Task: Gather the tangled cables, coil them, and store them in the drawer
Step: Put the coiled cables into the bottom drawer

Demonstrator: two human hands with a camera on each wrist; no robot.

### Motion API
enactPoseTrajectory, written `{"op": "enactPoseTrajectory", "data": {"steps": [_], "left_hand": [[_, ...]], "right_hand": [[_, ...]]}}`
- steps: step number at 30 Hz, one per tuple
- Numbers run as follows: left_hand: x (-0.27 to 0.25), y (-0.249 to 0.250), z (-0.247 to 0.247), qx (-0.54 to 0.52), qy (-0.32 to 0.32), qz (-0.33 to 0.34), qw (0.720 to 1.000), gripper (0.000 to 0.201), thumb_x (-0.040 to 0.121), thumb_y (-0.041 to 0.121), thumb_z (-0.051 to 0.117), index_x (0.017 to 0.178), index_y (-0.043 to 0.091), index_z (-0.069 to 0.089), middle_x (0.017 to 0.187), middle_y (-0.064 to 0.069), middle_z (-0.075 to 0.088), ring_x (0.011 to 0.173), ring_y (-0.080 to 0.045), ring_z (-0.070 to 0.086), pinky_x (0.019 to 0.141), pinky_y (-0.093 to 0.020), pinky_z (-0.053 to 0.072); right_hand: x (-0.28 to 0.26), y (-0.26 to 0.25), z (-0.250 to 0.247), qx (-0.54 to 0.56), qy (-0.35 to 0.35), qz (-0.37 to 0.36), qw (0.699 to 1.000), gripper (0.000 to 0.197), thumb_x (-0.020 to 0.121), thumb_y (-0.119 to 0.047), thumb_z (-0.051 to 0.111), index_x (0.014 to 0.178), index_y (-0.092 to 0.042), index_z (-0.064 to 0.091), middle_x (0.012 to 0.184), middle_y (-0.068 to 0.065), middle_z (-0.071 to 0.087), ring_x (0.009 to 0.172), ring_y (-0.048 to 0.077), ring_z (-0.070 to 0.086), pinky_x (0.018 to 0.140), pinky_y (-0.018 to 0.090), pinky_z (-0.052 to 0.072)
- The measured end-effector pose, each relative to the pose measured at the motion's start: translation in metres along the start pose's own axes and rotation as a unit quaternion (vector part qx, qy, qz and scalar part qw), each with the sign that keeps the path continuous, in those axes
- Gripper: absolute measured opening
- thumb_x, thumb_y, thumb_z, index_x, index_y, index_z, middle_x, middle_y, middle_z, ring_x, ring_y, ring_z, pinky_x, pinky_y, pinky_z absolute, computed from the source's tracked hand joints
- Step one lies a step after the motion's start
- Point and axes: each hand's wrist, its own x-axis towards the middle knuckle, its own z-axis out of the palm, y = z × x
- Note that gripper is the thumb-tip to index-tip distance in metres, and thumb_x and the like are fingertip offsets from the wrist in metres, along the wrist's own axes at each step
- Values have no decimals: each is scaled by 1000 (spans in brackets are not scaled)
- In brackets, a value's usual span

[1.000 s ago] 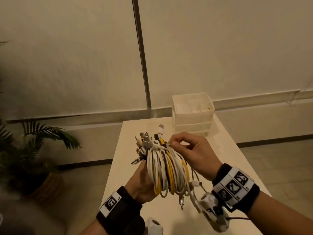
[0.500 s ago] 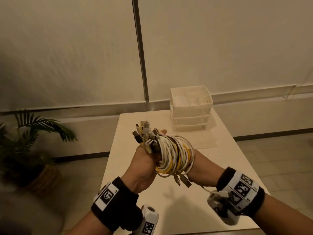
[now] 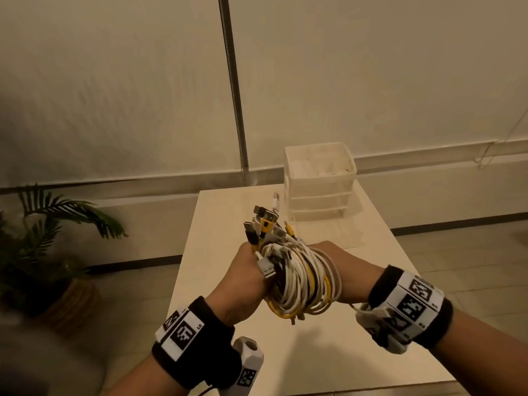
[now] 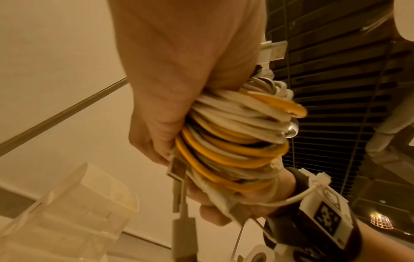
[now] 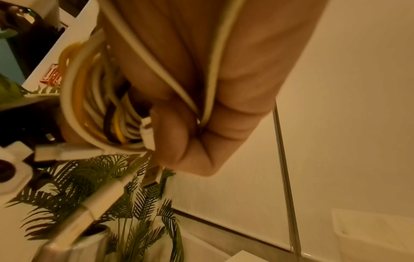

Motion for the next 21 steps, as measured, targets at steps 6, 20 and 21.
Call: {"op": "enactPoseTrajectory", "data": {"steps": [6,20,21], "left_hand": [[-5,-6,-2,-21,73,26,997,30,100,0,48,90,19,69,83,5,76,85,-11,71,71,-20,55],[16,-5,-34,-277,332,-18,902,43,89,-7,47,130,2,57,125,-23,64,113,-41,62,86,-60,53],[18,-11,-36,-247,363,-12,899,43,87,-12,48,126,0,59,122,-24,65,111,-43,63,85,-64,52]], "right_hand": [[4,11,6,74,72,38,994,61,84,-18,69,135,-28,37,97,-3,68,79,10,63,71,32,55],[-20,-19,65,479,53,51,875,25,101,-8,42,119,-17,56,79,13,64,53,24,61,50,29,48],[-25,-23,66,562,40,83,822,27,99,-7,44,122,-15,56,83,17,63,54,27,59,49,29,49]]}}
